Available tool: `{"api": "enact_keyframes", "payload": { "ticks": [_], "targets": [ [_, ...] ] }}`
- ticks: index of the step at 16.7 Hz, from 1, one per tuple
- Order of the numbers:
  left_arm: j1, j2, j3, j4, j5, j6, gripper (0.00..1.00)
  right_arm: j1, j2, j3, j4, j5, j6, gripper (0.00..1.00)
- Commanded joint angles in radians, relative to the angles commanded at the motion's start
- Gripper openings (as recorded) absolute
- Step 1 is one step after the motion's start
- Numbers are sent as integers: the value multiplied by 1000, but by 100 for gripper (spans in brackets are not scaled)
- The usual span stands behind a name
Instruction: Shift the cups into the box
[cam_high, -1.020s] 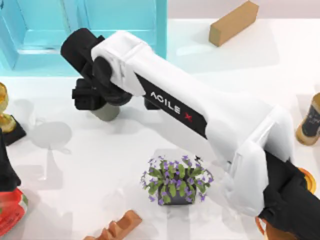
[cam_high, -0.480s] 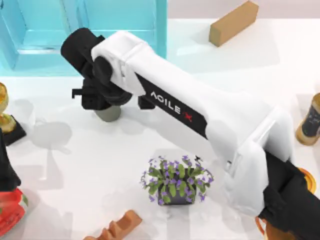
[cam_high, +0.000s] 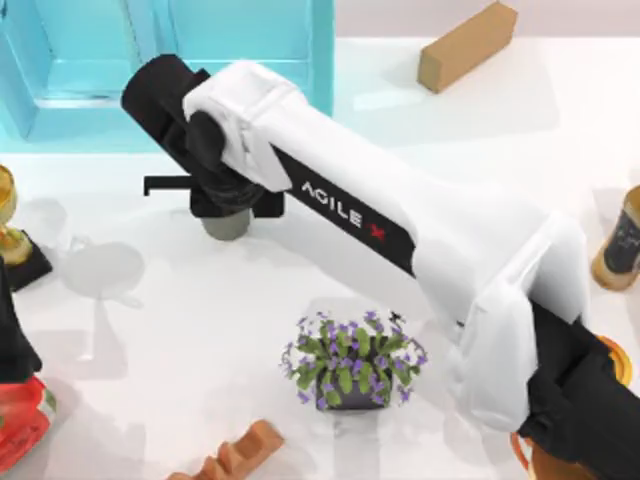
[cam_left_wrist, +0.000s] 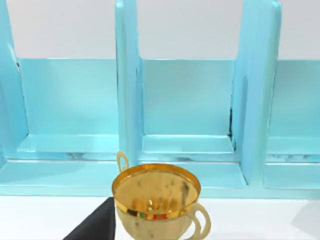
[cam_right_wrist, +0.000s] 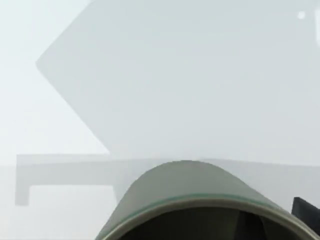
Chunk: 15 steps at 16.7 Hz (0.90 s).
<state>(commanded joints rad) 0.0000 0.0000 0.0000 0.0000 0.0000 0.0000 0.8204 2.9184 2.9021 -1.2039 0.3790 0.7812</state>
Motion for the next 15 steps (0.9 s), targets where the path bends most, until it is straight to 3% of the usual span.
{"api": "enact_keyframes", "payload": {
  "ticks": [10, 15],
  "targets": [
    [0, 0, 0, 0, 0, 0, 100, 8, -17, -14, 11, -7, -5, 0],
    [0, 0, 0, 0, 0, 0, 100, 20, -220, -181, 141, -78, -60, 0]
  ]
}}
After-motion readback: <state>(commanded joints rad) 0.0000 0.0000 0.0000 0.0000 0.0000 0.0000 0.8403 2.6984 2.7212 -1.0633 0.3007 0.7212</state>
